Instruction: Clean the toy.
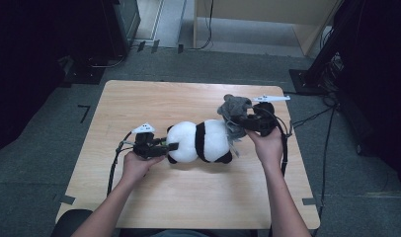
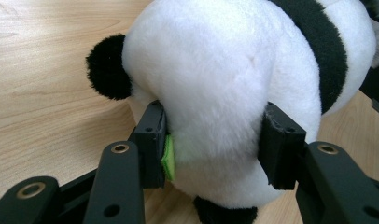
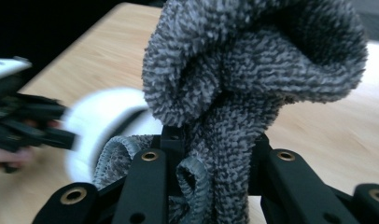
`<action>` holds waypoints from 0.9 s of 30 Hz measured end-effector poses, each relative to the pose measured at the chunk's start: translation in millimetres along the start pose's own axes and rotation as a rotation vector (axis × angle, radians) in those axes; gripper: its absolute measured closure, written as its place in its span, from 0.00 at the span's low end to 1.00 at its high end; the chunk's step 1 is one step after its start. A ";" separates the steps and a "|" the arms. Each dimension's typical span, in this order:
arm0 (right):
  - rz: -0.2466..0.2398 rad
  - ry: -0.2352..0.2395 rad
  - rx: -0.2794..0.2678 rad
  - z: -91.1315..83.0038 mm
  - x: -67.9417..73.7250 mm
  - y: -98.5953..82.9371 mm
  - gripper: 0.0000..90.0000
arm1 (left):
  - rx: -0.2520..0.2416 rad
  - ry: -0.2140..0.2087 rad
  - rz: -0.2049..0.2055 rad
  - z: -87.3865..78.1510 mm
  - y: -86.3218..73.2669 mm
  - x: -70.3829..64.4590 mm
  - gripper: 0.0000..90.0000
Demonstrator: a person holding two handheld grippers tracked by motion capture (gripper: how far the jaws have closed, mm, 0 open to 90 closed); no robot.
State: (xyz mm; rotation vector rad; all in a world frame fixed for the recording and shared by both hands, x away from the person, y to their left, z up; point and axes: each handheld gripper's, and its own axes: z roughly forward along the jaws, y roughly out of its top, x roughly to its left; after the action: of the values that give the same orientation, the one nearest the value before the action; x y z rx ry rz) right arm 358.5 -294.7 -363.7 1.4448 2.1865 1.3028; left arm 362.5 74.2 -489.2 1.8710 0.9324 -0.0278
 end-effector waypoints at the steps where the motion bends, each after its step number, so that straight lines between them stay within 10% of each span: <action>1: -0.012 0.018 -0.002 1.9 7.7 4.1 0.78 | 0.002 -0.003 -0.002 -0.3 0.1 0.2 0.56; 16: -0.131 0.207 0.089 85.7 98.0 11.4 0.78 | -0.001 -0.003 0.002 -1.1 0.5 -0.9 0.56; 27: -0.143 0.200 0.177 121.7 106.4 -7.4 0.78 | 0.011 -0.003 0.005 -1.4 0.5 0.1 0.56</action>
State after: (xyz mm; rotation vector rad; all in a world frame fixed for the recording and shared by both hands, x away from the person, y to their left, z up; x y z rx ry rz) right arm 373.5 -140.7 -411.3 1.2331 2.5401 1.2826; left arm 362.4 75.3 -488.1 1.8824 0.9276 -0.0326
